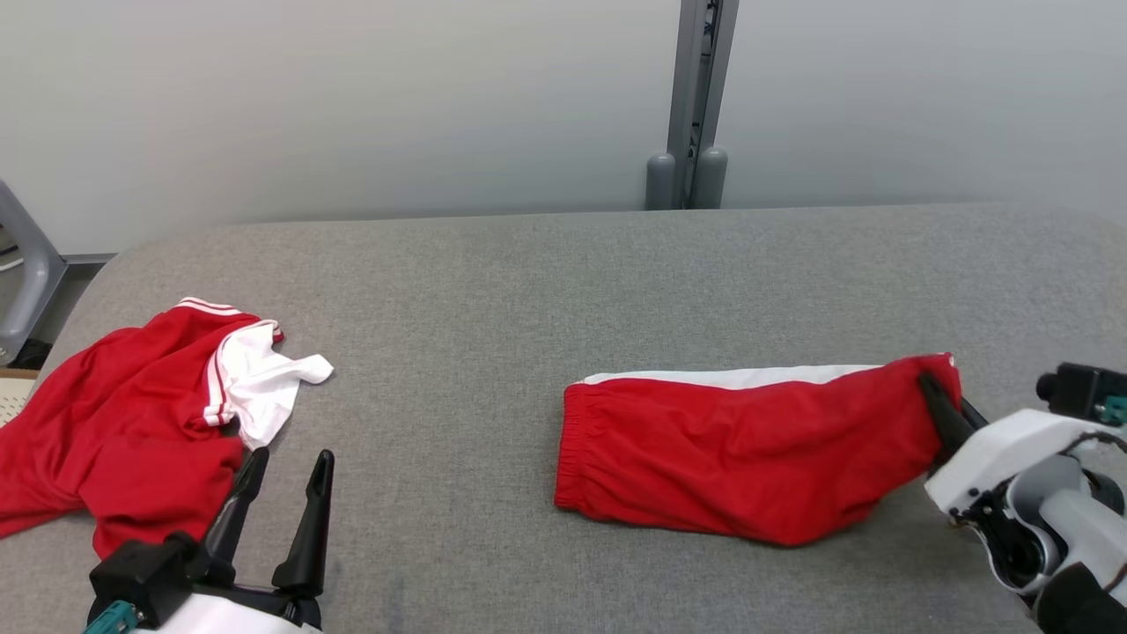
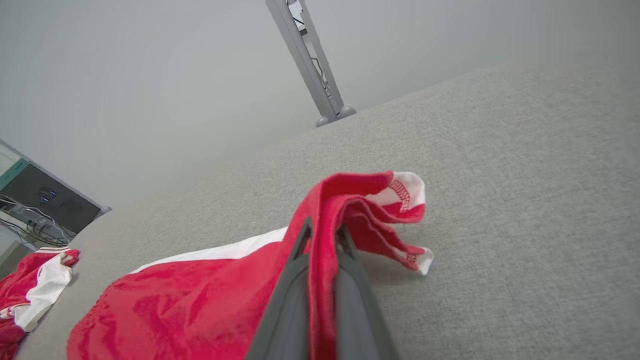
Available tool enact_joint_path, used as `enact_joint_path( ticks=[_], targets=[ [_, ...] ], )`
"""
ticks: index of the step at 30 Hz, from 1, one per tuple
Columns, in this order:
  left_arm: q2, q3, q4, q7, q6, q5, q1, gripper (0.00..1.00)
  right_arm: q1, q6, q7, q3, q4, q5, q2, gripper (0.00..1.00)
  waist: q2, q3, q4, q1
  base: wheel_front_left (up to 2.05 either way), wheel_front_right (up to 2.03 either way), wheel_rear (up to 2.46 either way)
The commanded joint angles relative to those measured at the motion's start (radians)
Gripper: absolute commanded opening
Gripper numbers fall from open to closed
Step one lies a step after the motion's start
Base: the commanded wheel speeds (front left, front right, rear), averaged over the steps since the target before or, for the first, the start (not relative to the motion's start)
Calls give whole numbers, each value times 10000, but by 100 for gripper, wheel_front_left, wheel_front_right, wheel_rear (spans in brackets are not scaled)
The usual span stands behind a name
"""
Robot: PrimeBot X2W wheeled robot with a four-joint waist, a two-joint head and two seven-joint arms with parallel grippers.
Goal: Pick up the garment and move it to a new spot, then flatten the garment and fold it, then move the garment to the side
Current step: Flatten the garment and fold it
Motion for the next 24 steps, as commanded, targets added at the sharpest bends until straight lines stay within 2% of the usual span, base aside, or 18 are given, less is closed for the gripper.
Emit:
enact_joint_path(
  ticks=[1, 4, 9, 12, 19, 24],
  targets=[
    [-30, 73, 15, -1, -45, 68, 31, 100, -193, 5, -74, -2, -148, -123, -11, 0, -1, -25, 7, 0, 0, 0, 0],
    [-164, 137, 123, -1, -153, 157, 77, 100, -373, 5, -98, 55, -556, -534, 141, 0, -1, -77, 27, 0, 0, 0, 0],
    [-377, 186, 281, -3, -288, 252, 6, 100, -838, 5, -26, 451, -810, -1119, 787, 0, -1, -100, 200, 0, 0, 0, 0],
    [-498, 191, 395, -3, -354, 289, -108, 100, -1039, 5, 311, 845, -605, -1292, 1312, 0, -1, -125, 461, 0, 0, 0, 0],
    [-591, 243, 684, -3, -455, 357, -271, 100, -979, 5, 838, 1291, 97, -914, 2542, 0, -1, -170, 1102, 0, 0, 0, 0],
    [-595, 259, 838, -1, -510, 346, -347, 100, -884, 5, 1321, 1701, 688, -705, 3141, 0, -1, -123, 1535, 0, 0, 0, 0]
  ],
)
